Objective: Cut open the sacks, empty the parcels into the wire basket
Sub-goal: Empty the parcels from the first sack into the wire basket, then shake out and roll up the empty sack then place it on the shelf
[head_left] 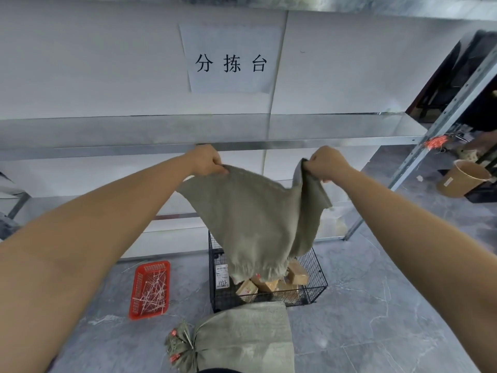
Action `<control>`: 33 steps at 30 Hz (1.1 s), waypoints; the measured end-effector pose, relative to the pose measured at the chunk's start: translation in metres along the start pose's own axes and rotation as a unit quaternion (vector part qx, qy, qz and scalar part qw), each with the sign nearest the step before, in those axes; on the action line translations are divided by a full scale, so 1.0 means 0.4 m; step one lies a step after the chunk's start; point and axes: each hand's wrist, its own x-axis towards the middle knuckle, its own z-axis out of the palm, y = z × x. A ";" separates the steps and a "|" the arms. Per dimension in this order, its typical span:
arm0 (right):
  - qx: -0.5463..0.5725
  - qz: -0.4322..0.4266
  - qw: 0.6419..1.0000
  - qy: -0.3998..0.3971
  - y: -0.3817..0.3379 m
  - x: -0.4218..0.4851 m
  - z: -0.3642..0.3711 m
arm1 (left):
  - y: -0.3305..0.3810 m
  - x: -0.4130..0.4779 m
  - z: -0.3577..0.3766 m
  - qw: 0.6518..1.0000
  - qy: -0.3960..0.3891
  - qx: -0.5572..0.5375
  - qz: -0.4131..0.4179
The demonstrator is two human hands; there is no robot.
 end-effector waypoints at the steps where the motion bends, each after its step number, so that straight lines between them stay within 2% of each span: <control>1: 0.019 0.004 1.000 -0.022 -0.019 -0.006 0.011 | 0.021 -0.001 0.004 1.000 -0.015 0.006 0.006; 3: 0.080 0.028 0.996 -0.035 -0.043 -0.012 0.010 | 0.039 -0.003 0.009 1.000 -0.013 0.015 0.004; 5: 0.108 0.043 0.993 0.016 -0.039 -0.003 -0.026 | 0.009 -0.005 0.002 0.998 0.054 0.021 -0.015; 7: 0.055 0.029 0.993 0.098 -0.010 0.004 -0.073 | -0.046 -0.019 -0.015 0.984 0.161 0.043 -0.055; 8: -0.001 0.016 0.994 0.107 0.005 0.006 -0.090 | -0.066 -0.034 -0.024 0.976 0.193 0.064 -0.074; 9: -0.047 0.014 0.996 0.081 0.015 0.009 -0.098 | -0.079 -0.043 -0.033 0.974 0.193 0.084 -0.089; 10: -0.083 0.019 0.996 0.033 0.024 0.013 -0.100 | -0.085 -0.045 -0.040 0.978 0.161 0.098 -0.091; 12: -0.092 0.040 0.994 -0.037 0.026 0.019 -0.103 | -0.073 -0.044 -0.056 0.993 0.049 0.063 -0.091; 14: 0.004 0.049 0.998 -0.048 0.012 0.014 -0.115 | -0.056 -0.041 -0.065 0.995 -0.011 0.002 -0.101; 15: 0.062 0.058 0.996 -0.036 0.005 0.008 -0.123 | -0.048 -0.043 -0.067 0.990 -0.024 -0.075 -0.114; 16: 0.106 0.074 0.990 -0.047 -0.006 -0.003 -0.126 | -0.041 -0.045 -0.064 0.980 -0.025 -0.157 -0.119; 18: 0.119 0.098 0.979 -0.133 -0.024 -0.029 -0.111 | -0.019 -0.042 -0.055 0.968 -0.019 -0.223 -0.111; 21: 0.132 0.119 0.954 -0.241 -0.050 -0.039 -0.079 | 0.021 -0.020 -0.036 0.992 0.050 -0.111 -0.043; 24: 0.241 0.112 0.939 -0.218 -0.092 -0.042 -0.059 | 0.063 -0.007 -0.033 0.989 0.111 -0.094 0.028; 27: 0.322 0.100 0.922 -0.189 -0.142 -0.053 -0.029 | 0.092 0.003 -0.030 0.985 0.110 -0.118 0.062; 33: 0.365 0.079 0.916 -0.147 -0.201 -0.068 0.013 | 0.123 0.008 -0.041 0.971 0.102 -0.195 0.098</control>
